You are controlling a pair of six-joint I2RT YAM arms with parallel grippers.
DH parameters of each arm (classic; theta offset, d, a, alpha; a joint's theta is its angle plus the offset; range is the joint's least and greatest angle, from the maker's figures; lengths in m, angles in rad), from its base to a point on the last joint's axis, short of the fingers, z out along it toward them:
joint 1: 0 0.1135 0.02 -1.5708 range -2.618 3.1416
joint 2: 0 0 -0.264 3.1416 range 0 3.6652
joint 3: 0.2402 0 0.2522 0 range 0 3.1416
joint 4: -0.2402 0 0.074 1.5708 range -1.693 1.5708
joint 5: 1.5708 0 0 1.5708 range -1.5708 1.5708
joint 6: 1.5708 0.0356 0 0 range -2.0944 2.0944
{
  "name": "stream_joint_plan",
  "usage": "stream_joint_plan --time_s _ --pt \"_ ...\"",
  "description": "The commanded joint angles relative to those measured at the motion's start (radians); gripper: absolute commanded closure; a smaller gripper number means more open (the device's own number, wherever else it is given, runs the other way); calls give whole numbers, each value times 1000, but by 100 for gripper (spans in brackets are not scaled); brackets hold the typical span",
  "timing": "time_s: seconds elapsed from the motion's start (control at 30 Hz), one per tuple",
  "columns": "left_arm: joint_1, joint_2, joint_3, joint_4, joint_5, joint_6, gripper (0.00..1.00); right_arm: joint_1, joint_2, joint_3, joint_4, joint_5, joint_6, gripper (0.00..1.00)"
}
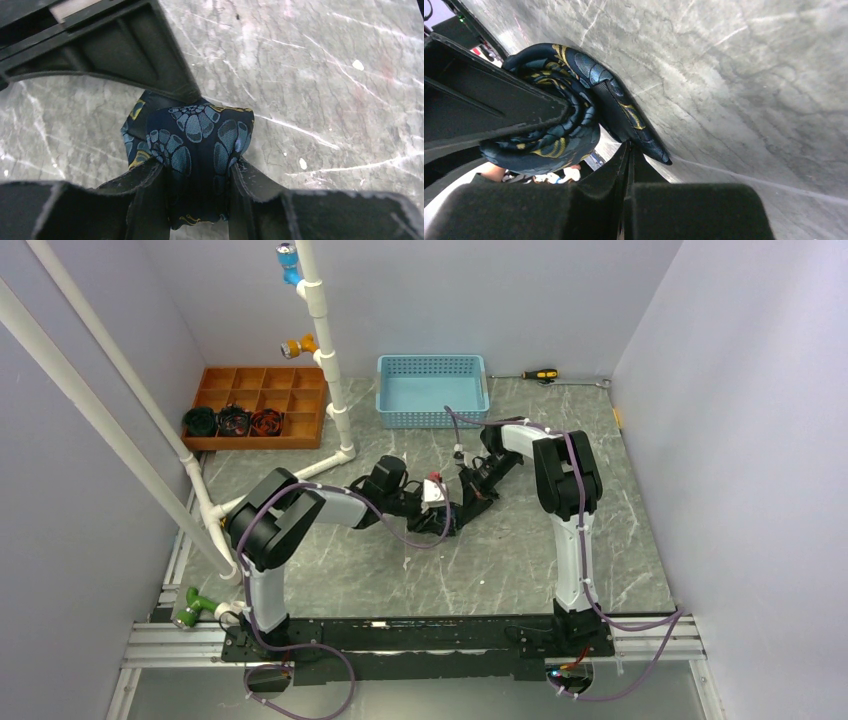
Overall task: Roll the ties
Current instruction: Roll the tie at the center of the board.
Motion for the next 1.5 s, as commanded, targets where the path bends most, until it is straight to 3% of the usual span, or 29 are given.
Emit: stream_joint_plan --time_s 0.0,0.2,0.47,0.53,0.77,0.9,1.0,1.27,1.47 --pt "32 -62 -32 149 -80 -245 93 -4 19 -10 101 265 -8 99" --pt "35 -68 -33 167 -235 -324 91 5 24 -16 95 277 -8 99" --pt "16 4 -11 -83 -251 -92 91 9 15 1 83 238 -26 99" --pt "9 8 -26 -113 -238 -53 91 -3 -5 20 76 201 -30 95" --pt "-1 31 -39 -168 -238 -25 92 -88 -118 58 14 -70 -23 49" --pt "-2 41 -29 -177 -236 -25 92 -118 -178 -60 117 -153 36 19" --pt "-1 48 -24 -186 -236 -15 92 -125 -175 -119 216 -172 108 5" --pt "-1 55 -30 -200 -231 10 92 -81 -110 -152 323 -188 177 10" --pt "1 60 -18 -196 -228 7 92 -52 -117 -196 352 -337 193 19"
